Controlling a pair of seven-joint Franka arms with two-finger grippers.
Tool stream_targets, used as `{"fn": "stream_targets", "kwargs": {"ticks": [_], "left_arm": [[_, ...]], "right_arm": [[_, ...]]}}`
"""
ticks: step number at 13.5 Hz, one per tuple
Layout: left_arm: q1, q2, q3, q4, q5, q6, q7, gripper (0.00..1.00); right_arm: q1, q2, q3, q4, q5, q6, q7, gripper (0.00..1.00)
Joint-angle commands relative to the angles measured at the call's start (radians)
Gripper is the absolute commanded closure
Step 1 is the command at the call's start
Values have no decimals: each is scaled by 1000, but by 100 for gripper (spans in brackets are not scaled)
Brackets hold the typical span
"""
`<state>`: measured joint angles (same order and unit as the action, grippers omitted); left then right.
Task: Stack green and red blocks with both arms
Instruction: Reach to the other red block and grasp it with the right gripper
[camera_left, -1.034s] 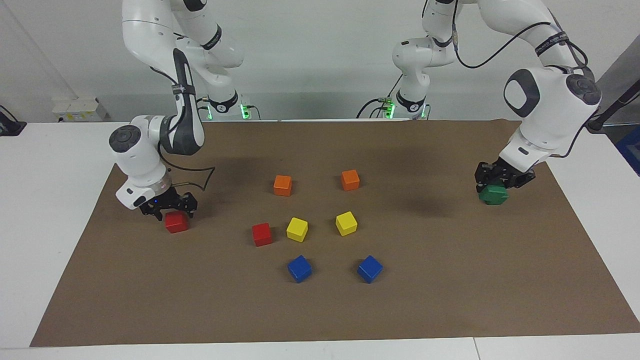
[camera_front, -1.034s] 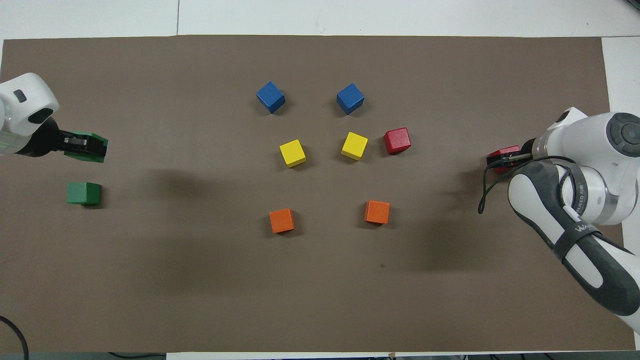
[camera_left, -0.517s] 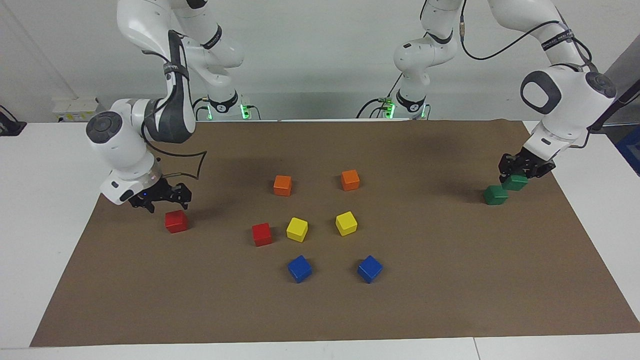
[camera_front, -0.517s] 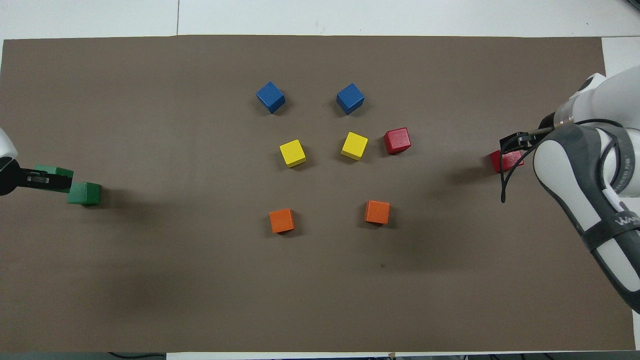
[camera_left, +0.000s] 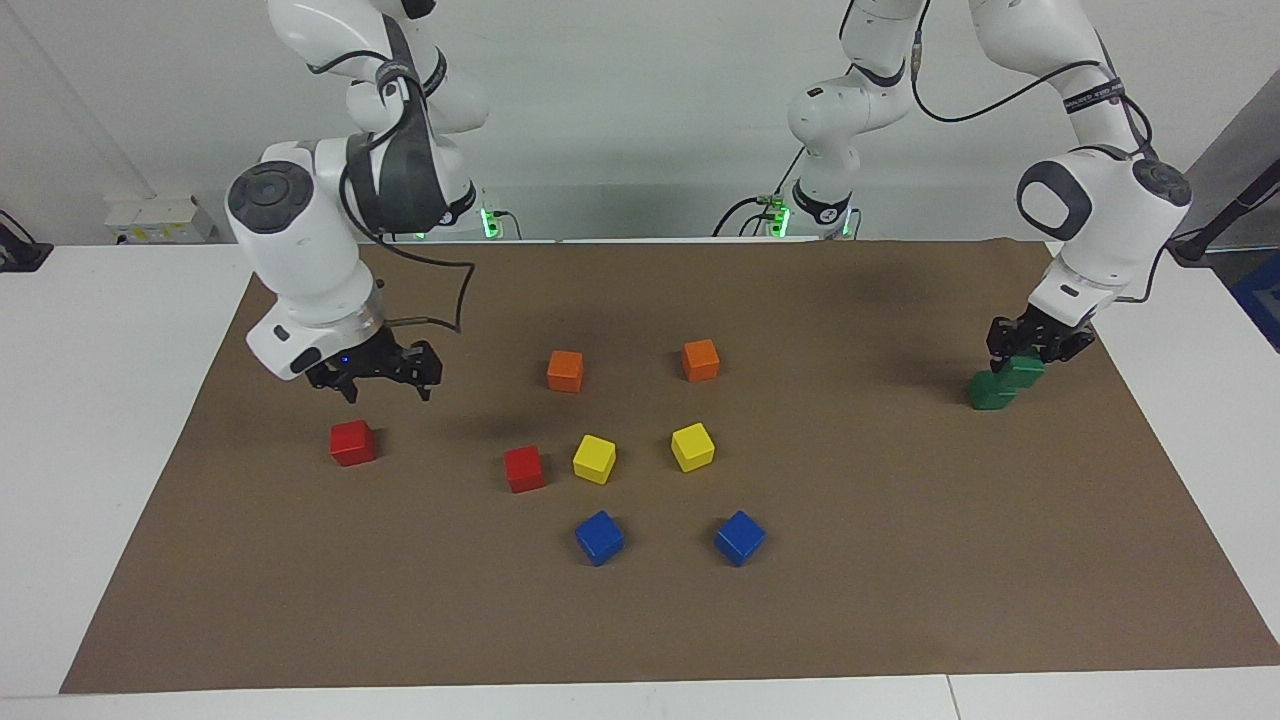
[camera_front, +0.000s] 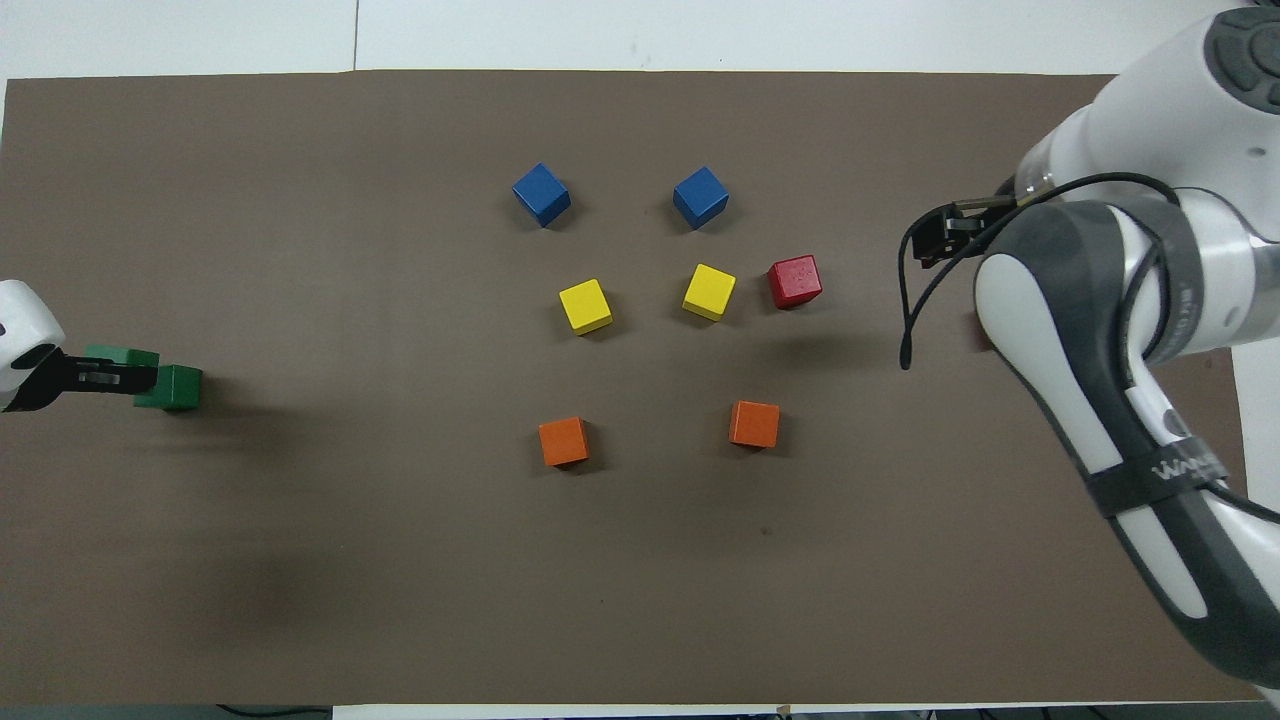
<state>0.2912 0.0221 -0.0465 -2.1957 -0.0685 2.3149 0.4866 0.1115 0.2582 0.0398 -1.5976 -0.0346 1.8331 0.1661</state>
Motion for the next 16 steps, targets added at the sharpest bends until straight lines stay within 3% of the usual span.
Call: {"fn": "stream_targets", "kwargs": {"ticks": [1,5,16], "left_arm": [[20,-27,-7,-68,3,73,18,100],[34,-21,-7,-81,3,93,-35,100],[20,-8,-9,-105,3,133,-108,100]], "right_arm": [[48,41,3,45,-16,17,76,0],[146,76,5,24,-16,104,81,0],[145,150,17,-126,-11,363,-17,0]]}}
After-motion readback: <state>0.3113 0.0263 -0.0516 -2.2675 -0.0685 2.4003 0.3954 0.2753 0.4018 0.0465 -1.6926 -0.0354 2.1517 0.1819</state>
